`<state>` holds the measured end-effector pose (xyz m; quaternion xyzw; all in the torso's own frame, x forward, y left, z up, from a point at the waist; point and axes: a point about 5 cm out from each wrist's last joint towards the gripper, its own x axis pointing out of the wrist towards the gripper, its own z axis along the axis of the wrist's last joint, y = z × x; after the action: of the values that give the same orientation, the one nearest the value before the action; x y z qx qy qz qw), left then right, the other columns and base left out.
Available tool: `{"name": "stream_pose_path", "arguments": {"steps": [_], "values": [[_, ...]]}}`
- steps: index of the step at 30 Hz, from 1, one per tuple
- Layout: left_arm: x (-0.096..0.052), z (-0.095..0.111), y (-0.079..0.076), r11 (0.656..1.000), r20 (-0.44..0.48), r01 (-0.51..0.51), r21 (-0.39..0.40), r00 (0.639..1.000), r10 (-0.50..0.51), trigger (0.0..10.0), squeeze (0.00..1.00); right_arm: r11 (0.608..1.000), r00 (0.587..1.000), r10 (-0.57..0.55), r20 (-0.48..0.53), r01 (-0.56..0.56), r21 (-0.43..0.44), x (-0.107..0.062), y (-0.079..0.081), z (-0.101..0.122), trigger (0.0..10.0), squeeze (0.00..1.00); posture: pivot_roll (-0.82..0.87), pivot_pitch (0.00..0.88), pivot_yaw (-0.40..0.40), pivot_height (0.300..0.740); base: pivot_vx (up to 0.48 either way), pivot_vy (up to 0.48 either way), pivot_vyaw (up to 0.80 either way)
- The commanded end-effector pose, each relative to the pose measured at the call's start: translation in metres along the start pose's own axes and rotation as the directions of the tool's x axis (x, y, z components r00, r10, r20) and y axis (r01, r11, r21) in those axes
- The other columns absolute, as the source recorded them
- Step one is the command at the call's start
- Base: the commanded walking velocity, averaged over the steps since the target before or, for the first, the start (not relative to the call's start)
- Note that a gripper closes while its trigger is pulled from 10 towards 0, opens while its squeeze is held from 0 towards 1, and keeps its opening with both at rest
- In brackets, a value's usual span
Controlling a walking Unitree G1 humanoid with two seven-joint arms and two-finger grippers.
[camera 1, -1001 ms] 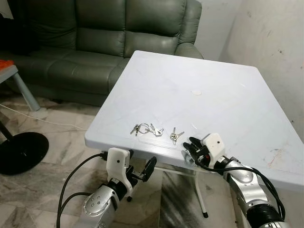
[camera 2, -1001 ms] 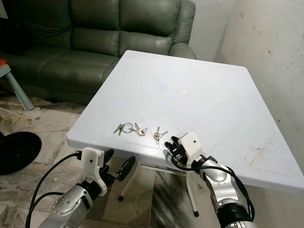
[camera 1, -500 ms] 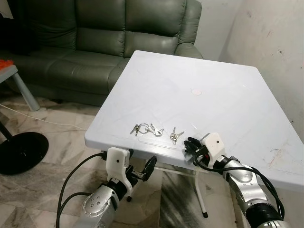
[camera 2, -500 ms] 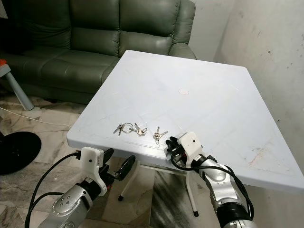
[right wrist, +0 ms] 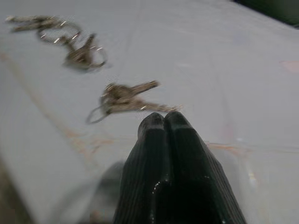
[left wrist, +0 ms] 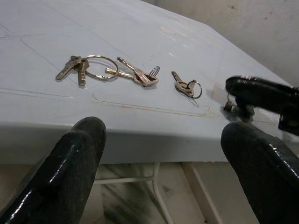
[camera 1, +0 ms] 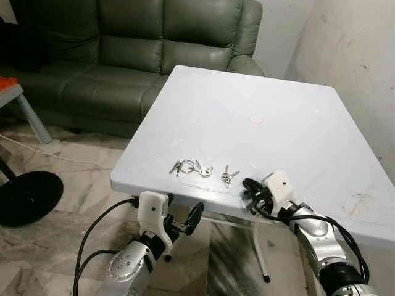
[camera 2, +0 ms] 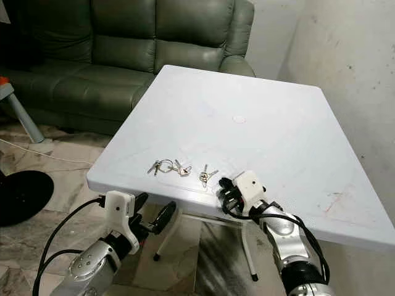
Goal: Hang keys on a hook
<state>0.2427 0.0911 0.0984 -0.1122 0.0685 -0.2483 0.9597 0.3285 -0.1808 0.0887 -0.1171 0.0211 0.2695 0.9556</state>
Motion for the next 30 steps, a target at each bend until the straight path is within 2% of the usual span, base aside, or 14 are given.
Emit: {"name": "stream_pose_path", "arguments": {"steps": [1,6,9,12,15,16,17,18,19,23,25,30], "values": [[0.000,0.001,-0.002,1.000,0.003,-0.003,0.002,1.000,0.003,10.0,0.00,0.994,0.995,-0.083,0.060,0.079,0.080,0.003,-0.011,0.010,0.0,0.00,0.08,0.070,-0.091,0.740,0.000,0.000,0.00],[0.001,0.001,-0.002,1.000,0.004,-0.008,0.004,1.000,0.008,10.0,0.00,0.966,0.975,-0.187,0.124,0.159,0.204,0.006,-0.020,0.022,0.0,0.00,0.08,0.068,-0.091,0.740,0.000,0.000,0.00],[0.003,0.001,-0.001,1.000,0.009,-0.019,0.009,1.000,0.019,10.0,0.00,0.943,0.949,-0.250,0.192,0.194,0.270,0.007,-0.023,0.034,0.0,0.00,0.08,0.062,-0.089,0.740,0.000,0.000,0.00],[0.004,0.002,0.000,0.999,0.016,-0.031,0.014,0.999,0.031,10.0,0.00,0.938,0.940,-0.266,0.212,0.202,0.282,0.007,-0.022,0.039,0.0,0.00,0.08,0.062,-0.089,0.740,0.000,0.000,0.00],[0.007,0.003,0.003,0.999,0.019,-0.048,0.023,0.999,0.048,10.0,0.00,0.942,0.931,-0.265,0.250,0.195,0.272,0.006,-0.014,0.044,0.0,0.00,0.07,0.053,-0.087,0.740,0.000,0.000,0.00],[0.008,0.004,0.005,0.997,0.031,-0.070,0.026,0.997,0.069,10.0,0.00,0.942,0.922,-0.268,0.278,0.191,0.275,0.003,-0.009,0.047,4.4,0.00,0.07,0.053,-0.087,0.740,0.000,0.000,0.00],[0.008,0.004,0.007,0.997,0.034,-0.079,0.026,0.996,0.078,10.0,0.00,0.939,0.920,-0.276,0.277,0.197,0.283,0.003,-0.008,0.048,7.8,0.00,0.07,0.048,-0.086,0.740,0.000,0.000,0.00],[0.009,0.004,0.008,0.996,0.035,-0.085,0.026,0.996,0.084,10.0,0.00,0.936,0.919,-0.282,0.274,0.202,0.288,0.002,-0.007,0.048,7.8,0.00,0.07,0.048,-0.086,0.740,0.000,0.000,0.00],[0.010,0.005,0.010,0.995,0.043,-0.097,0.026,0.994,0.095,10.0,0.00,0.932,0.918,-0.290,0.270,0.207,0.296,0.000,-0.003,0.049,10.0,0.00,0.06,0.045,-0.086,0.740,0.000,0.000,0.00],[0.012,0.008,0.016,0.991,0.062,-0.132,0.018,0.989,0.131,10.0,0.00,0.920,0.908,-0.313,0.278,0.218,0.325,-0.006,0.004,0.050,10.0,0.00,0.06,0.034,-0.081,0.740,0.000,0.000,0.00],[0.014,0.012,0.021,0.988,0.082,-0.153,0.011,0.985,0.152,10.0,0.00,0.900,0.897,-0.351,0.268,0.245,0.360,-0.011,0.008,0.049,10.0,0.00,0.05,0.024,-0.075,0.740,0.000,0.000,0.00],[0.020,0.017,0.029,0.984,0.107,-0.176,-0.001,0.979,0.175,10.0,0.00,0.886,0.885,-0.403,0.233,0.313,0.342,-0.018,0.014,0.046,10.0,0.00,0.04,0.000,-0.061,0.740,0.000,0.000,0.00]]}}
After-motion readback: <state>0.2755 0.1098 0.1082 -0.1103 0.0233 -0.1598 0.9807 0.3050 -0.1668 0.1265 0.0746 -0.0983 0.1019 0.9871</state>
